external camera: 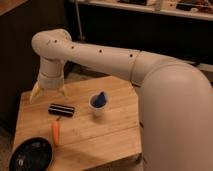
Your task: Place the pepper in the ceramic bowl
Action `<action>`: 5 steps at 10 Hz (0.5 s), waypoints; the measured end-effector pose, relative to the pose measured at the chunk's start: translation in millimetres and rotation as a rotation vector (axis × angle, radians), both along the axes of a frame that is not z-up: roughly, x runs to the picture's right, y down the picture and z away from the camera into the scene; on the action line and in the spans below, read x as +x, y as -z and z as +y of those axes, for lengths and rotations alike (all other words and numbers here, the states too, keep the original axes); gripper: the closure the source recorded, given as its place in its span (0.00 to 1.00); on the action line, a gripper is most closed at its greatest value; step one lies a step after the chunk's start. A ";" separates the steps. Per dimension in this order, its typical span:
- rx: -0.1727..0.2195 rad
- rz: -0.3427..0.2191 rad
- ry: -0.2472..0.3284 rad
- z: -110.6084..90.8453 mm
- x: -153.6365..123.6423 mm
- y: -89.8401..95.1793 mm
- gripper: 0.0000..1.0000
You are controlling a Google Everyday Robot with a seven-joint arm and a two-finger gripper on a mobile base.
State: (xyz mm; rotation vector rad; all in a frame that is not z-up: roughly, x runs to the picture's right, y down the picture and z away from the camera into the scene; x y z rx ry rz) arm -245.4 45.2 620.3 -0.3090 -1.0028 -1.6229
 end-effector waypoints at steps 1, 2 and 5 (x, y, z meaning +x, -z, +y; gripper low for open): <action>-0.037 -0.021 -0.011 7.7 -3.0 -3.5 0.20; -0.065 -0.045 -0.025 12.5 -3.7 -6.0 0.20; -0.137 -0.093 -0.044 32.9 -8.5 -18.8 0.20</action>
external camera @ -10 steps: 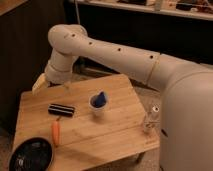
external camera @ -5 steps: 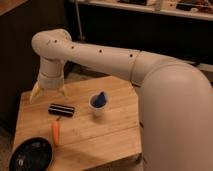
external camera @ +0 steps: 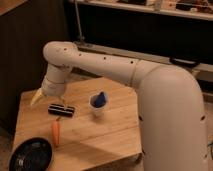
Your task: Place the pepper in the ceramic bowl
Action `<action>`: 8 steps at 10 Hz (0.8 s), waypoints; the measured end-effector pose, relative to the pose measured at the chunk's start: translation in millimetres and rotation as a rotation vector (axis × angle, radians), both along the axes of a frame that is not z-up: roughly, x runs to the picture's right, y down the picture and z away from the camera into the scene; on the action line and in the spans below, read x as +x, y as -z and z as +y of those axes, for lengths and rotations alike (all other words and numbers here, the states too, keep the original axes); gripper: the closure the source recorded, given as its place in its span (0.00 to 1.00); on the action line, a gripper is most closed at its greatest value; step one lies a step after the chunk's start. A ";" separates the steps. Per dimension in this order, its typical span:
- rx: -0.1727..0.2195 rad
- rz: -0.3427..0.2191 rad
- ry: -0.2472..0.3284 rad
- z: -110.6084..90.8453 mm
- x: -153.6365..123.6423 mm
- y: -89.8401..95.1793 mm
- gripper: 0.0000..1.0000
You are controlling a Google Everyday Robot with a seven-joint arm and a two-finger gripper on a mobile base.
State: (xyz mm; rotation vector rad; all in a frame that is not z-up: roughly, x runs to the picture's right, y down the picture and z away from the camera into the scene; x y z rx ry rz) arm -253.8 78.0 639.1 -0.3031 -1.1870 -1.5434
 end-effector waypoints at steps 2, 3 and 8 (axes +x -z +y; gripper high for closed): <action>-0.031 -0.006 0.024 27.0 -7.4 -11.0 0.20; -0.036 0.000 0.027 31.9 -8.2 -13.0 0.20; -0.050 0.066 0.079 49.7 -11.9 -23.8 0.20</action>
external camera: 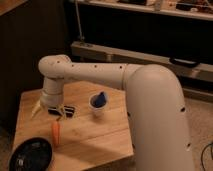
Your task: Place the pepper in the ceramic bowl
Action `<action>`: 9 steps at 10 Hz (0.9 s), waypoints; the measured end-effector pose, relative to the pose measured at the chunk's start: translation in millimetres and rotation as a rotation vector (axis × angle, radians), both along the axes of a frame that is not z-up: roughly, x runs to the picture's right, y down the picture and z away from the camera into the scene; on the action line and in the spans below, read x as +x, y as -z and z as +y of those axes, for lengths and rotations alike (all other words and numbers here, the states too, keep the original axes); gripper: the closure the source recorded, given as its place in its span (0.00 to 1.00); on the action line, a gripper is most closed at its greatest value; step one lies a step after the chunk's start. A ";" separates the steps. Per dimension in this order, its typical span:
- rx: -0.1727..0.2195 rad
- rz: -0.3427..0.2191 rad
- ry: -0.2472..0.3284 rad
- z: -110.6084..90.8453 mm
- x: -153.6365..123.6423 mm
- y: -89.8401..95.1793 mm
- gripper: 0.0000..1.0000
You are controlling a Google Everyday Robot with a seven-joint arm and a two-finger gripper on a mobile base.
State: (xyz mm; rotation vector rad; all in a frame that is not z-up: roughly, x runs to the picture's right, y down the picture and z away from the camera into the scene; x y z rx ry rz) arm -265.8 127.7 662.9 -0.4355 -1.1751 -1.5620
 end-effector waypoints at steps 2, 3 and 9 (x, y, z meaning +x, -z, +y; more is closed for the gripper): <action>-0.013 0.026 0.022 5.8 1.0 -5.1 0.20; -0.021 0.035 0.028 9.0 2.3 -8.2 0.20; -0.075 0.037 0.018 25.9 6.4 -22.8 0.20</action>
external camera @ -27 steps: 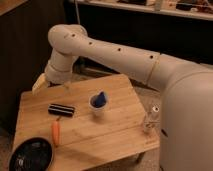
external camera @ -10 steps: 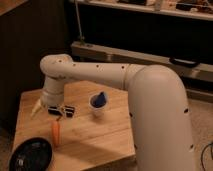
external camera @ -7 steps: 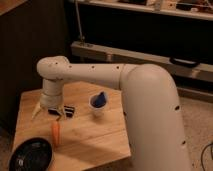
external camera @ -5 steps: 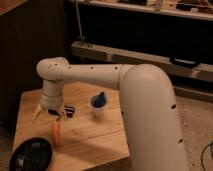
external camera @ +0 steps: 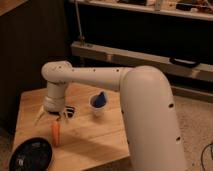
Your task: Place the pepper in the ceramic bowl
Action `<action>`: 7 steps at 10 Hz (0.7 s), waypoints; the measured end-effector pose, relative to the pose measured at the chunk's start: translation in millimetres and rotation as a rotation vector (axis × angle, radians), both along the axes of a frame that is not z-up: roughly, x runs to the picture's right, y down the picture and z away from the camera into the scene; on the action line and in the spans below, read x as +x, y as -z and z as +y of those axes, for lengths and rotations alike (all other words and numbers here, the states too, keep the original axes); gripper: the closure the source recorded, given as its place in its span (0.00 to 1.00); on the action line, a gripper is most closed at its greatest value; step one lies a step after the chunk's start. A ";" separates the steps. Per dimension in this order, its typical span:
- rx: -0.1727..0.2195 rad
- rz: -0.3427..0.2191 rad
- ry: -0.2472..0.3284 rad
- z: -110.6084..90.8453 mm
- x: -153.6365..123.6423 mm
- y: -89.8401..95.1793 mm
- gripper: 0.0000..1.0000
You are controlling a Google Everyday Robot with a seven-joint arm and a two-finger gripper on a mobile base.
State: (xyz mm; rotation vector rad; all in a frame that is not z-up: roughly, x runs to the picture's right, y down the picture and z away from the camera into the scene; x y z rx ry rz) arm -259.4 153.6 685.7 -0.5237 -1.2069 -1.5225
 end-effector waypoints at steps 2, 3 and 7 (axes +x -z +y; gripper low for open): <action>-0.009 0.011 0.007 5.9 1.4 -5.2 0.20; -0.011 0.015 0.010 8.0 1.1 -6.9 0.20; -0.020 0.038 0.026 16.9 0.2 -15.7 0.20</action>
